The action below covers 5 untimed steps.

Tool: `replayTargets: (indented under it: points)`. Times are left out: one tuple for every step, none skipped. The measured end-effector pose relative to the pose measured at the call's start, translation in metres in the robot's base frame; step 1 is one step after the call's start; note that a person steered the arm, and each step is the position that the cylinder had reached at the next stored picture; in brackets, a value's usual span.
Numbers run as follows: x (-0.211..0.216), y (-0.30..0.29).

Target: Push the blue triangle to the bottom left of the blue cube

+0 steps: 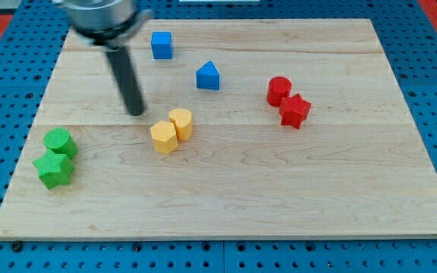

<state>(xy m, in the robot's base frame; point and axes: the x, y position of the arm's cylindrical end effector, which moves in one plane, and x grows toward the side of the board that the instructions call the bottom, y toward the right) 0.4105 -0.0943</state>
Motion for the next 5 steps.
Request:
replayTargets:
  points:
    - [-0.02,0.098]
    - [-0.059,0.096]
    - [-0.106,0.082]
    - [-0.13,0.043]
    - [-0.086,0.059]
